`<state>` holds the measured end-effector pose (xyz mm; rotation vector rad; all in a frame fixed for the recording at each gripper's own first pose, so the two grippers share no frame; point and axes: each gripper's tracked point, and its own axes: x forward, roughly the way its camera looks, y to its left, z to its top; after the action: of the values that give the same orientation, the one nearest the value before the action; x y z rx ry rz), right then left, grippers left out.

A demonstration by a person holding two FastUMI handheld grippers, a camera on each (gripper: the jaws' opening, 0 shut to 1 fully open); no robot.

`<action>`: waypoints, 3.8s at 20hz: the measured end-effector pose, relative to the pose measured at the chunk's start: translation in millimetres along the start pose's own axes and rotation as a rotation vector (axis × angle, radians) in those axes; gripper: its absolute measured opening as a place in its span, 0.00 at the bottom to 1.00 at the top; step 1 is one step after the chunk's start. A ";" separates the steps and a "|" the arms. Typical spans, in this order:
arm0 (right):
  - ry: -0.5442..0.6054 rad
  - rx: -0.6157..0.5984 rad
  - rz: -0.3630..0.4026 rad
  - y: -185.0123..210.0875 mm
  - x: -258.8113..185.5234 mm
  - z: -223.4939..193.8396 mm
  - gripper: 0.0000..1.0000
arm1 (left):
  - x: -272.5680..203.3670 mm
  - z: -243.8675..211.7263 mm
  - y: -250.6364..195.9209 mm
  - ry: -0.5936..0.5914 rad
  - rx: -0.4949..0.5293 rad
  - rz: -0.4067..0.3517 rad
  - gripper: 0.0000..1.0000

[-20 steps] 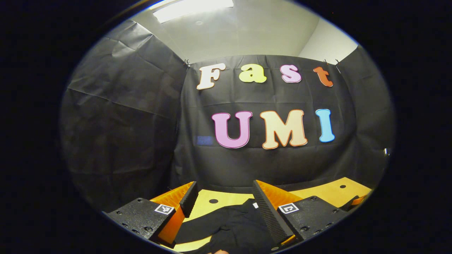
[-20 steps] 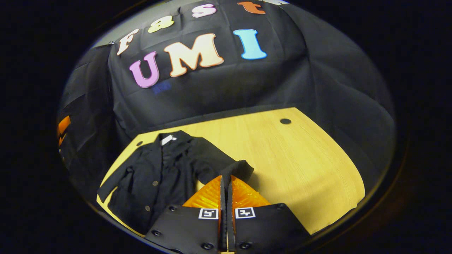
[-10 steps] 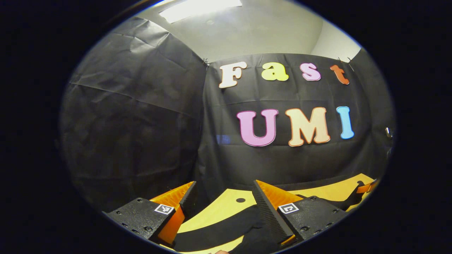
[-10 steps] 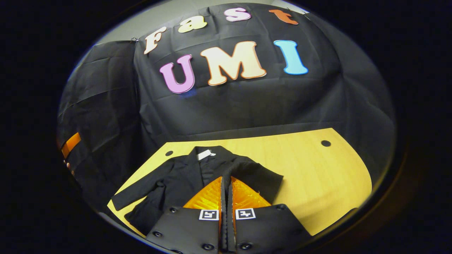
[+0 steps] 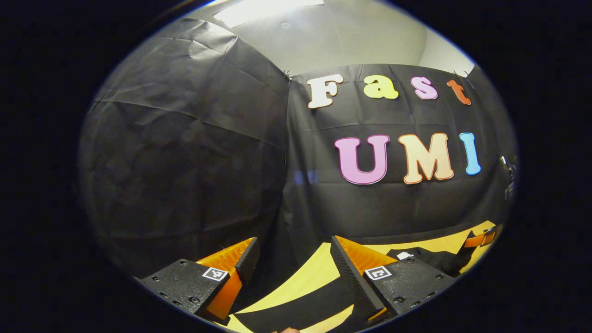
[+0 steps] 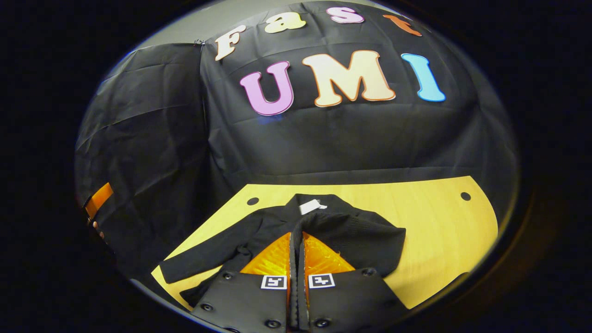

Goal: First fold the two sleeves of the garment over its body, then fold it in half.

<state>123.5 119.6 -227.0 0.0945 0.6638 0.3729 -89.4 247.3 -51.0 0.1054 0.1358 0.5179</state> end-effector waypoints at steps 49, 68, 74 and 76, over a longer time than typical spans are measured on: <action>0.024 -0.115 -0.153 46.7 38.8 -4.6 0.98 | -54.5 -345.0 75.7 0.894 -0.071 -0.005 0.96; -0.012 -0.053 -0.186 -16.5 -25.2 -23.3 0.98 | 6.0 -240.7 2.7 0.655 -0.136 -0.160 0.00; -0.034 -0.011 -0.207 -51.7 -52.0 -31.2 0.98 | 36.6 -191.1 -51.5 0.548 -0.105 -0.239 0.00; -0.038 0.006 -0.219 -65.5 -62.4 -35.5 0.98 | 42.2 -177.6 -75.0 0.520 -0.094 -0.272 0.00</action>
<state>76.6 34.6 -231.8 0.0339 0.6311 0.1578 -44.3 215.3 -240.5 -0.1414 0.6239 0.2696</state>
